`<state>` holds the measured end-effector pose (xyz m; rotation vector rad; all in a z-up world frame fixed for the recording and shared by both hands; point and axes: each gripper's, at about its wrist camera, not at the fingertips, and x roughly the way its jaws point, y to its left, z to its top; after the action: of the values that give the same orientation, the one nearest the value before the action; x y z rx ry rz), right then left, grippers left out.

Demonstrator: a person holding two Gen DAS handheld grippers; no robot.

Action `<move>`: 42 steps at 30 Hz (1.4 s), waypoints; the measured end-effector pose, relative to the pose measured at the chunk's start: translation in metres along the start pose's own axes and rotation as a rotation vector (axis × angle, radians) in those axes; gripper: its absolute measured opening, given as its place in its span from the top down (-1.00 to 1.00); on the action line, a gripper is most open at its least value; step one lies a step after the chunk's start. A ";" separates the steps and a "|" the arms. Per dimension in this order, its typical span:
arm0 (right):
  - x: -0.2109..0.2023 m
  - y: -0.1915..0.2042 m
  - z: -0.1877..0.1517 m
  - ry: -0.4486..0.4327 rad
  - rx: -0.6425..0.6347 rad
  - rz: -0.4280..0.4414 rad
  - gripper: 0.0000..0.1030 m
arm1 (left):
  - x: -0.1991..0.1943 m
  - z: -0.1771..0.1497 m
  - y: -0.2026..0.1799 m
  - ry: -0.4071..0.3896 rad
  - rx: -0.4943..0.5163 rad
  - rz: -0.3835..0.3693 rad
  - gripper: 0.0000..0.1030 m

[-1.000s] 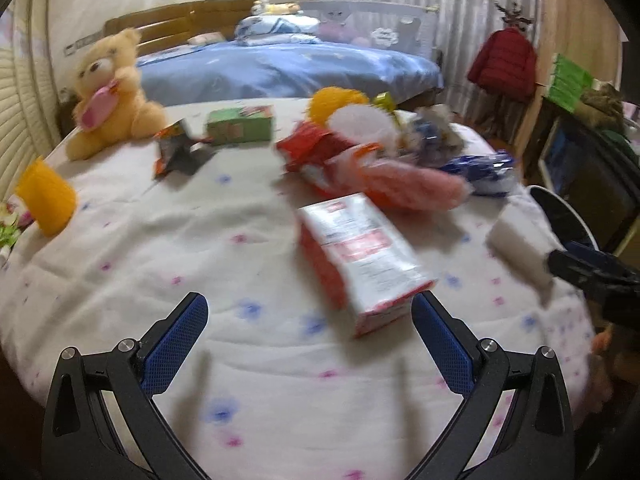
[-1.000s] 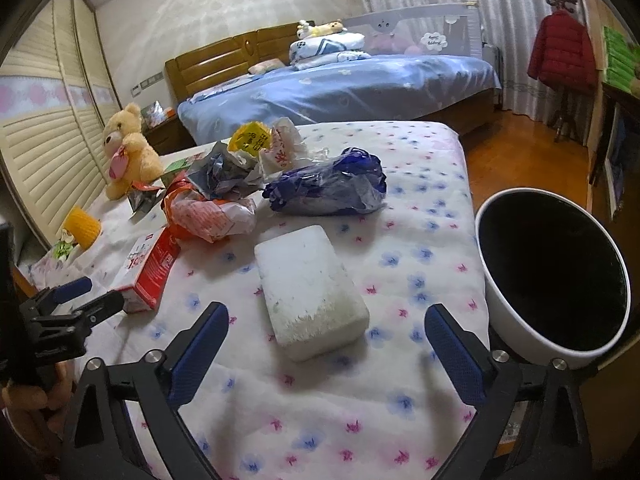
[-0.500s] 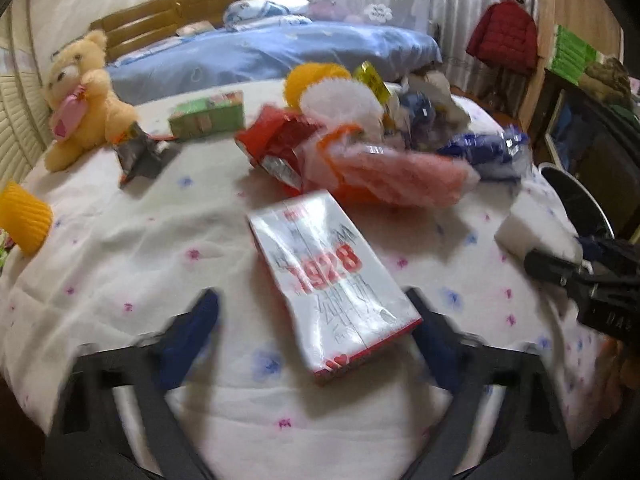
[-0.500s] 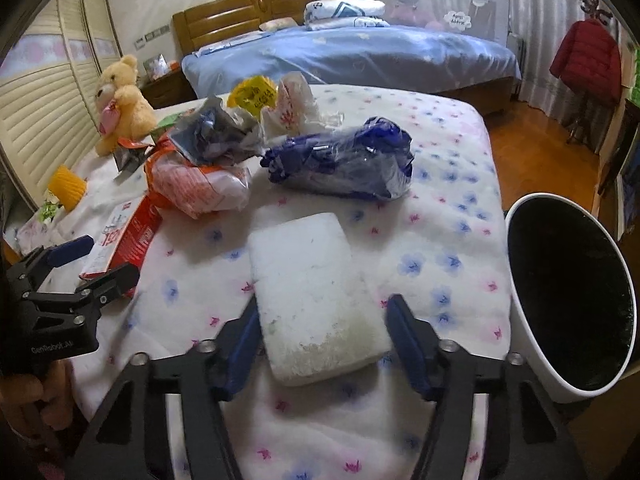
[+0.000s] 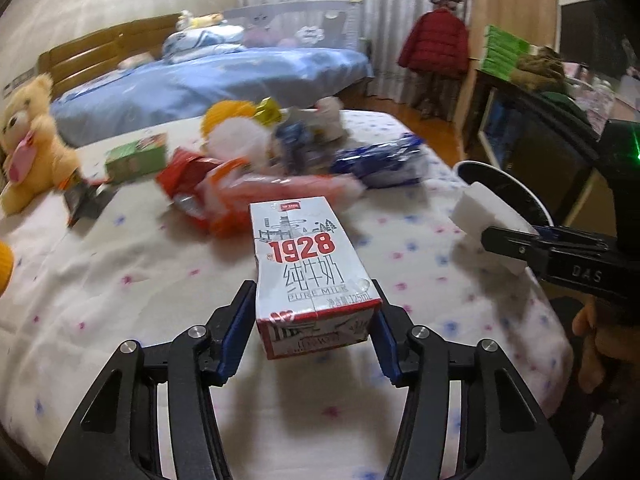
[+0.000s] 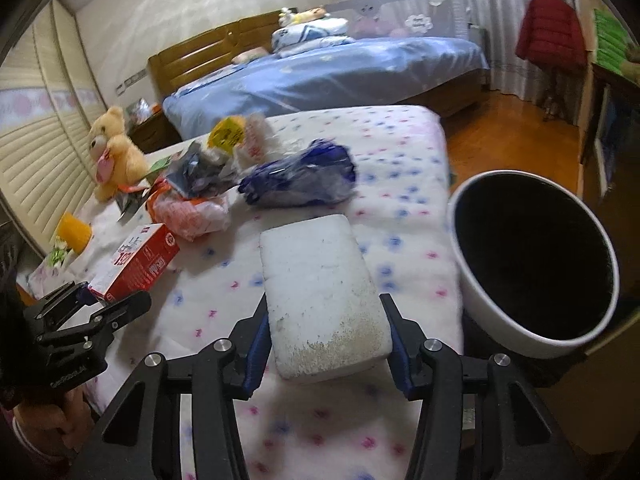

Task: Collect trash
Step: 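Grasp the white foam block with the right tool while the left tool grasps the milk carton, then carry both items over the bin and open both tools to drop them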

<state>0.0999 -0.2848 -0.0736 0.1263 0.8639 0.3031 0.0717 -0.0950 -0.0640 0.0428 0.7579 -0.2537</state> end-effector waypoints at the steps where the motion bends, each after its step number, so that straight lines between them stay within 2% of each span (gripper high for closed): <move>1: -0.003 -0.005 0.000 -0.005 0.014 -0.001 0.02 | 0.000 0.001 -0.004 -0.002 0.007 -0.009 -0.01; 13: -0.028 -0.038 0.001 -0.062 0.089 -0.042 0.03 | 0.003 0.016 -0.044 -0.033 0.090 -0.098 0.01; 24: -0.040 -0.078 -0.001 -0.079 0.155 -0.102 0.03 | 0.012 0.030 -0.086 -0.033 0.157 -0.181 0.01; 42: -0.050 -0.126 -0.007 -0.084 0.234 -0.169 0.03 | 0.029 0.049 -0.125 -0.030 0.234 -0.235 0.01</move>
<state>0.0907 -0.4201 -0.0707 0.2797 0.8186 0.0376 0.0942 -0.2286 -0.0414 0.1711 0.7010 -0.5654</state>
